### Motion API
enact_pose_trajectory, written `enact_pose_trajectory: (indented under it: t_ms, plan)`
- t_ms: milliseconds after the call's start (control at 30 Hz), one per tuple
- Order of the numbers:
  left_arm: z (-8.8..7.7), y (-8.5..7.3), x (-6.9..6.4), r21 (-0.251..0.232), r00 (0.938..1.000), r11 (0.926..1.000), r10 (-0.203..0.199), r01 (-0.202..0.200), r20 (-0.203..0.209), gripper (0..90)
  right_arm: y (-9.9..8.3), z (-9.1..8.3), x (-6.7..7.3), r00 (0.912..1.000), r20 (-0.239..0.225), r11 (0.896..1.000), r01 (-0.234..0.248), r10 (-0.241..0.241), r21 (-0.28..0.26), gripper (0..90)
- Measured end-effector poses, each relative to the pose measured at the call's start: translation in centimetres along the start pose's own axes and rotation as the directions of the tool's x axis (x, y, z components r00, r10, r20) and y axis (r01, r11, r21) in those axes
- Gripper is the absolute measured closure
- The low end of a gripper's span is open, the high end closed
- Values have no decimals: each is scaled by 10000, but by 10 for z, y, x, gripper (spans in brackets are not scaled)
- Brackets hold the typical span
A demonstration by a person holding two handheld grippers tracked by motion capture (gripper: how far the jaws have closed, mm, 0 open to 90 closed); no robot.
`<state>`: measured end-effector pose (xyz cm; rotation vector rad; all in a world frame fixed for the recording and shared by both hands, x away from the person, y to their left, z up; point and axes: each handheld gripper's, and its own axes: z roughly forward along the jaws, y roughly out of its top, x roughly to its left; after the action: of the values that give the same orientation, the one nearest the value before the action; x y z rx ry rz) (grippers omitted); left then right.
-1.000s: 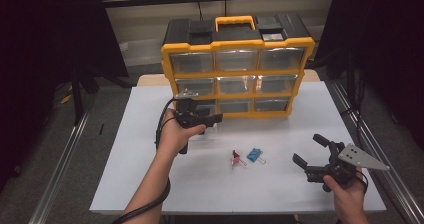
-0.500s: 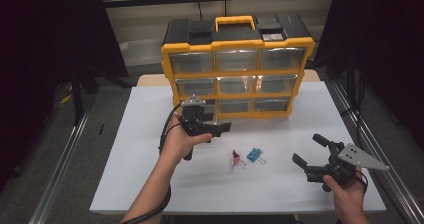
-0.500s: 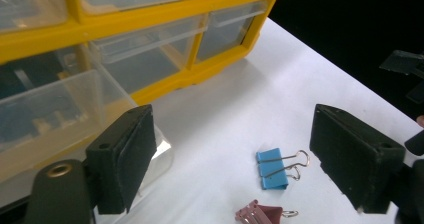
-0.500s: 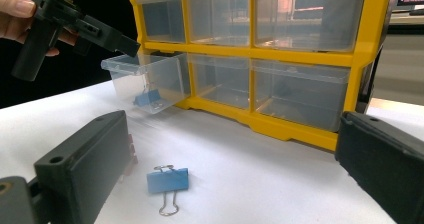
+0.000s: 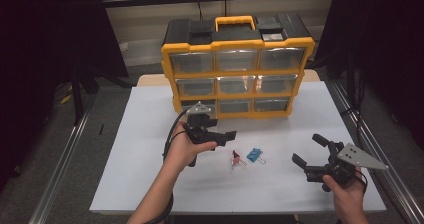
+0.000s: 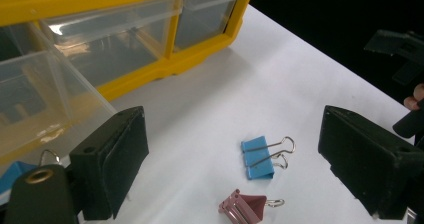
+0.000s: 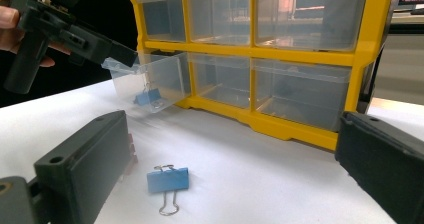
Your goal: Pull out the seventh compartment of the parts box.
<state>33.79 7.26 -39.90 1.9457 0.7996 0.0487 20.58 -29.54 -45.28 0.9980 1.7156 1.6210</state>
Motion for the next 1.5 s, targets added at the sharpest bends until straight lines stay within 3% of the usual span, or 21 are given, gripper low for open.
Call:
enact_pose_trajectory:
  t_ms: [300, 1067, 1367, 1500]
  plan:
    - [10, -12, -3, 274, 9993, 9996, 75, -85, 366, 116, 0, 0, 0, 10000, 11, 10000, 3, -3, 20, 12]
    - [24, -33, -10, 474, 9990, 9984, 298, -313, 326, 120, 0, -2, 1, 9999, 66, 9998, 139, -140, 114, 14]
    - [28, -43, -8, 657, 9987, 9966, 502, -505, 55, 128, 0, -3, 1, 9998, 109, 9998, 163, -165, 146, 15]
    - [30, -46, -9, 611, 9983, 9966, 542, -554, 207, 136, 0, -3, 1, 9998, 125, 9997, 183, -185, 150, 14]
